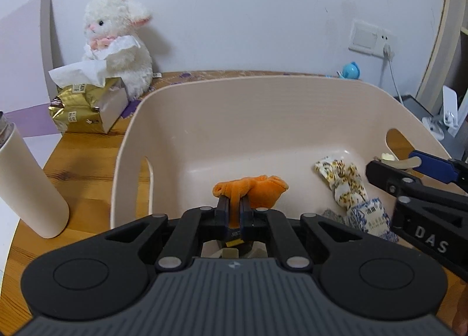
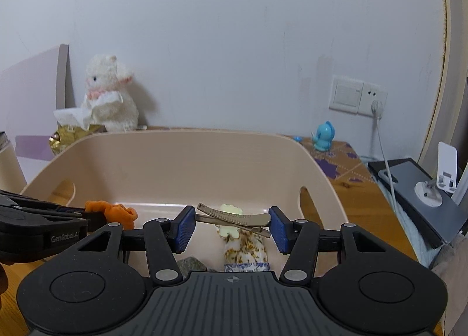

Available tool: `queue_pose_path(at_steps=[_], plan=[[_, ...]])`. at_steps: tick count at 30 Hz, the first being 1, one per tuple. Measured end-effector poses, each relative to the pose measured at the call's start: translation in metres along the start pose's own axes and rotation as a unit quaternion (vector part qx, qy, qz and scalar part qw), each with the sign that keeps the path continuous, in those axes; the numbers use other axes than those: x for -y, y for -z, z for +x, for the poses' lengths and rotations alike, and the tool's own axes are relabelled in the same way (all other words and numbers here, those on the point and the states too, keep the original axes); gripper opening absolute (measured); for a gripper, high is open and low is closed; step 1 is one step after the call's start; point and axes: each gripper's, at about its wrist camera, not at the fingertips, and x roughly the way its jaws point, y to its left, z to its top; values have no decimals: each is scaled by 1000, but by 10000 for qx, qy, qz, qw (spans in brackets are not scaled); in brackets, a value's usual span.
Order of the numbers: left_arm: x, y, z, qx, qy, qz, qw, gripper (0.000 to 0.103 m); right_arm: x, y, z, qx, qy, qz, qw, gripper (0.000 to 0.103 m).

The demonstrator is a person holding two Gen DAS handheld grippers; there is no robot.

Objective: Organize objects
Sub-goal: 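Release the orange toy and hair clips into the beige bin with both tools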

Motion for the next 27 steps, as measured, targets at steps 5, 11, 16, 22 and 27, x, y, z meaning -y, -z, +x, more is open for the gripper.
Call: queue_pose_path(at_steps=[5,11,16,22,27], plan=[[1,0,6,-187,-13,37,9998,10,-2,2,-1,-85,3,-62,9999,60],[3,-2,-9,14,103,108,9999,52,0,-2,-18,143,33,-80,9999,69],[8,-3,-33,428,-158,175,9988,87,5,-7,-36,336,66,20,9994,79],[0,-3,-52,494,-85,-37,9987,88,6,-8,-59,487,86,14,9988,86],[3,5,-69,584,-140,41,9982,88,5,-3,-79,598,87,-23,9982,87]])
